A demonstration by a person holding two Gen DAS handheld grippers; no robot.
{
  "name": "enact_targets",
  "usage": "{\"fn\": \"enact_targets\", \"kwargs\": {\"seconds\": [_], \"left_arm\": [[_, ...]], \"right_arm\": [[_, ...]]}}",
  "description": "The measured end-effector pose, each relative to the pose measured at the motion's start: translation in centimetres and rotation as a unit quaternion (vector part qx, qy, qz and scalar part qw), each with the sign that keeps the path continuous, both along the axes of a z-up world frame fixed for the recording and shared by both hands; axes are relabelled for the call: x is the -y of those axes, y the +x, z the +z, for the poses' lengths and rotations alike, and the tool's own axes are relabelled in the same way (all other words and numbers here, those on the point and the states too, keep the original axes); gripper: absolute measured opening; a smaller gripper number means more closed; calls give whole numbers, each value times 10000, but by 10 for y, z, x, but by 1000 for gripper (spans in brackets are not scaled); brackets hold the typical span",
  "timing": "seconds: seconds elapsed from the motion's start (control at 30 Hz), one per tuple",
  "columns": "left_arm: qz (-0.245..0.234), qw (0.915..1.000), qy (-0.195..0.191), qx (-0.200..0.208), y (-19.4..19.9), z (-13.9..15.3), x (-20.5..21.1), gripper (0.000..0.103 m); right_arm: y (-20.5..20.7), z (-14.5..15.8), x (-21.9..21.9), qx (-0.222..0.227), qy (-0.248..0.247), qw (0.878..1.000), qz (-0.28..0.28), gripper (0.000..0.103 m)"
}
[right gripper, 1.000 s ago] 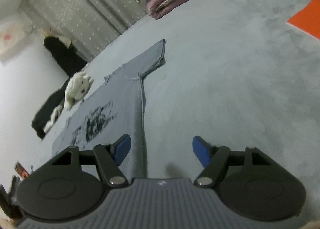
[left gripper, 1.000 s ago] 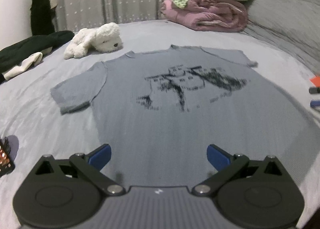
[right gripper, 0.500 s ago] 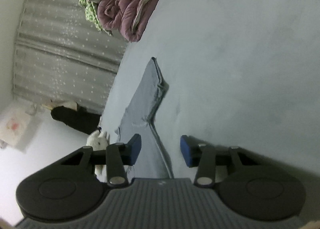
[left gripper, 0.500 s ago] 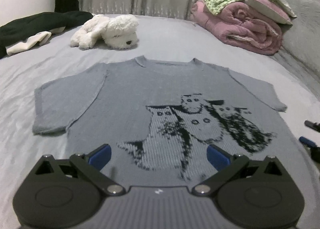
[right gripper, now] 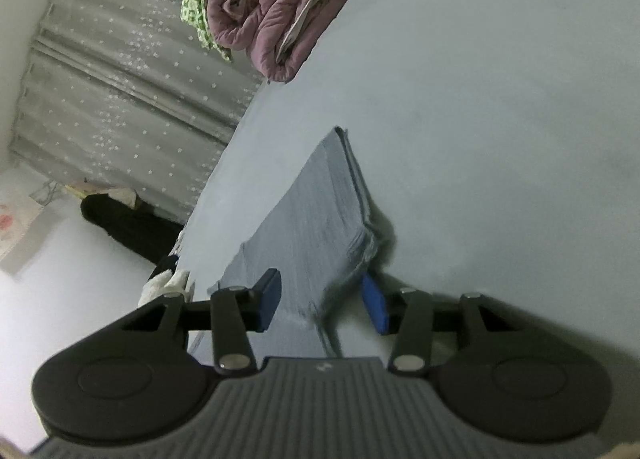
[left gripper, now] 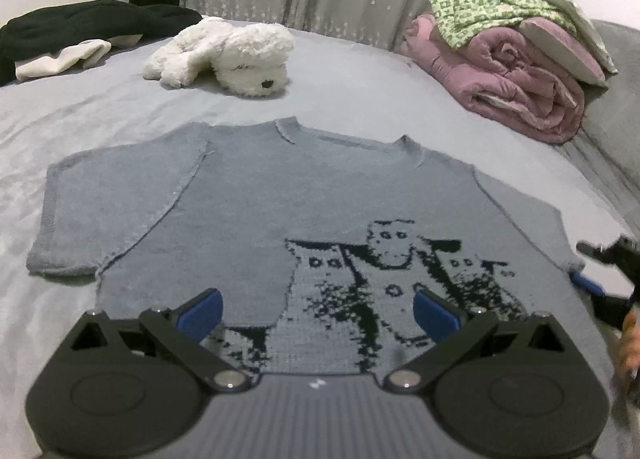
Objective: Fold clothes
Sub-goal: 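Move the right gripper to the sweater side edge and grasp it, then fold the grasped sweater side over the cat print with the right gripper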
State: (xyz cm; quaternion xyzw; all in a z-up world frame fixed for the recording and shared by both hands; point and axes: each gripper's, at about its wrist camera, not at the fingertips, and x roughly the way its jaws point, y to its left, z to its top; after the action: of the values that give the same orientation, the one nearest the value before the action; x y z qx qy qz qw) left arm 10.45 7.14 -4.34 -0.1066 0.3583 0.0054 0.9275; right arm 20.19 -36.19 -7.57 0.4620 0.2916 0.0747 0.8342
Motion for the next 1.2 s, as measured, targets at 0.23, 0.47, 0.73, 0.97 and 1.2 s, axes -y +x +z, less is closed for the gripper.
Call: {"fn": "enact_targets", "kwargs": {"seconds": [0.23,0.47,0.73,0.97,1.2], "left_arm": [[-42,9999,72,-64,3,-4,-3,102],[31,9999,-42,-86,3,-4,-4,102],[66,9998,-125,-105,4,-4,-3,102],[112,9999,-109,-32,3,-4,-1,100],[156,9997,-185,14,5,-4,-1,99]], "right_arm": [[20,6,-17,-28,-450,9989,-146,46],[24,31,-51,192,-1505,9884,76,19],[22,63,-109,728,-2477,9629,790,16],[29,64,-166,1025,-3117,9280,1766,16],[28,33,-220,952,-4136,8560,2951,20]]}}
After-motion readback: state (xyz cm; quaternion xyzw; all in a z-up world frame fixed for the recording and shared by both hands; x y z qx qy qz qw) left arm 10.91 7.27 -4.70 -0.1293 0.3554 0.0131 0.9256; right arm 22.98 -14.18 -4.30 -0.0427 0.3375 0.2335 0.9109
